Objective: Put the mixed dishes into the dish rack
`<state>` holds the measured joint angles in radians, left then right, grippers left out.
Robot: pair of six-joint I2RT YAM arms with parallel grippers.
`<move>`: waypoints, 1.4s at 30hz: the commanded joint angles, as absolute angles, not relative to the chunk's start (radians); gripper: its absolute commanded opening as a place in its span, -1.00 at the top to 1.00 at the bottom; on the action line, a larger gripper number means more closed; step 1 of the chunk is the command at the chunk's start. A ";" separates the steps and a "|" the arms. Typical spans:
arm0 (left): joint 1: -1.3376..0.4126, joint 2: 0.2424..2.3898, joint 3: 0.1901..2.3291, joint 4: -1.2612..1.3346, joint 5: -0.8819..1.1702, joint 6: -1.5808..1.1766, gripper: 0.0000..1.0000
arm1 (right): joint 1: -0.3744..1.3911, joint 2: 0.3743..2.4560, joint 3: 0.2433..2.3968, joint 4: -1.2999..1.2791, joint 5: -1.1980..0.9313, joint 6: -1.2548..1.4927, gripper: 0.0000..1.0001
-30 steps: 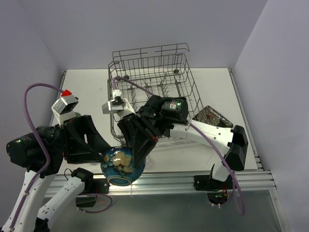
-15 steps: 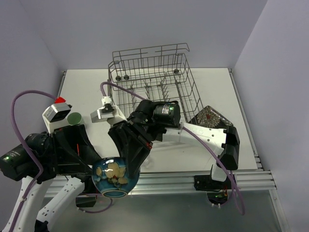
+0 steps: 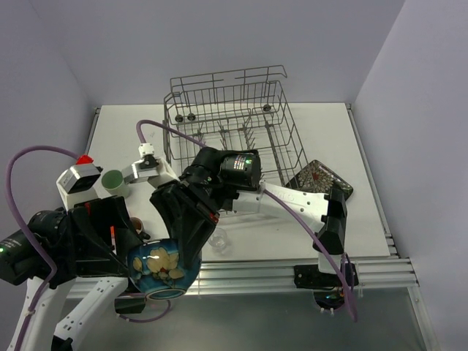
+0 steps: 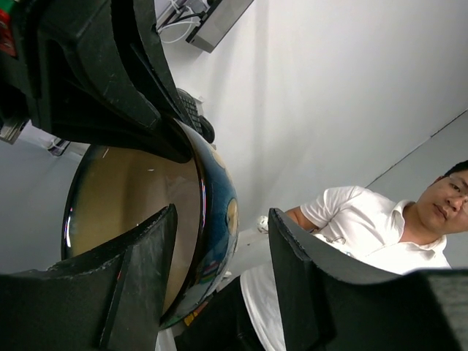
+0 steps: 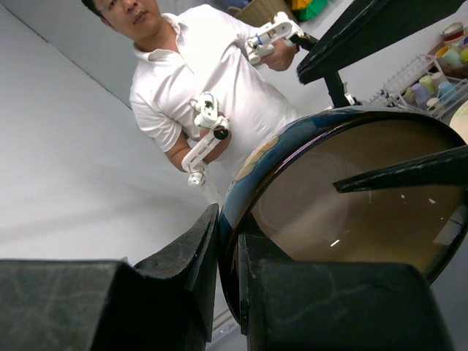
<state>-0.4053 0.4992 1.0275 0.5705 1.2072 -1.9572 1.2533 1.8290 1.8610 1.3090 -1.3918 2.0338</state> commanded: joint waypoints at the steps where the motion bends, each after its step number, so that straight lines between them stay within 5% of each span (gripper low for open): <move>1: -0.422 0.466 1.074 0.607 1.247 -1.987 -0.18 | 1.221 1.851 1.942 1.689 -1.259 2.347 1.00; 10: -0.422 0.489 1.068 0.673 1.246 -1.997 0.13 | 1.220 1.856 1.924 1.710 -1.246 2.367 1.00; 16: -0.423 0.515 1.040 0.926 1.204 -2.190 0.65 | 1.220 1.844 1.902 1.740 -1.235 2.390 1.00; 17: -0.423 0.521 1.034 0.980 1.180 -2.222 0.99 | 1.220 1.845 1.901 1.741 -1.236 2.390 1.00; 32: -0.423 0.594 0.913 1.354 1.026 -2.408 1.00 | 1.193 1.927 1.976 1.744 -1.247 2.382 1.00; 42: -0.423 0.624 0.925 1.134 1.140 -2.382 1.00 | 1.178 1.913 1.919 1.749 -1.279 2.382 1.00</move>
